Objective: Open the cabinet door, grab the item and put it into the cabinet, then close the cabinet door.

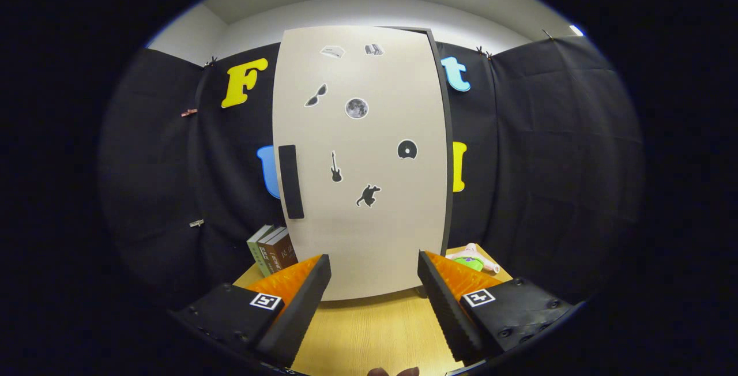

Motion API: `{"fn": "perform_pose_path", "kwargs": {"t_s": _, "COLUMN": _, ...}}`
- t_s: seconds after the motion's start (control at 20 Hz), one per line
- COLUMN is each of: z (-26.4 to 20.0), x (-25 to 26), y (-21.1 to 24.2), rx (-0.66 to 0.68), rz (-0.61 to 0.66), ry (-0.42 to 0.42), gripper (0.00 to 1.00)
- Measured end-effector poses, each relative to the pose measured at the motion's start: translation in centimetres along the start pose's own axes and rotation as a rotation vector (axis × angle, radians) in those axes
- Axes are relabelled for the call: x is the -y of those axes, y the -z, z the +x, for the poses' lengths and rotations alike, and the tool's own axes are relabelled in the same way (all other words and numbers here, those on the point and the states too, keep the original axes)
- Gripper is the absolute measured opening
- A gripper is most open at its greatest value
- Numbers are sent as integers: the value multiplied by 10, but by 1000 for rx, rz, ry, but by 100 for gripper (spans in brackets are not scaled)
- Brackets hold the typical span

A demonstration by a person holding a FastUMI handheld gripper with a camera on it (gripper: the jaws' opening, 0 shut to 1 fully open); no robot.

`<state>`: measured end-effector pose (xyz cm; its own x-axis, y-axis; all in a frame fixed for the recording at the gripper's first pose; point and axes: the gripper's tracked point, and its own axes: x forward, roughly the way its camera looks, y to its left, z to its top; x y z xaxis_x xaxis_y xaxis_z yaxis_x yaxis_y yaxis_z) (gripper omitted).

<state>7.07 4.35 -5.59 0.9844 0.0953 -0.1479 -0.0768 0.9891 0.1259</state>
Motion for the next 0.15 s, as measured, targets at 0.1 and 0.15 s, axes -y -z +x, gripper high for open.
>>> {"fn": "perform_pose_path", "kwargs": {"t_s": 0.1, "z": 1, "x": 0, "y": 1, "rx": -1, "rz": 0, "ry": 1, "gripper": 98}}
{"fn": "perform_pose_path", "kwargs": {"t_s": 0.15, "z": 2, "x": 0, "y": 1, "rx": -2, "rz": 1, "ry": 0, "gripper": 98}}
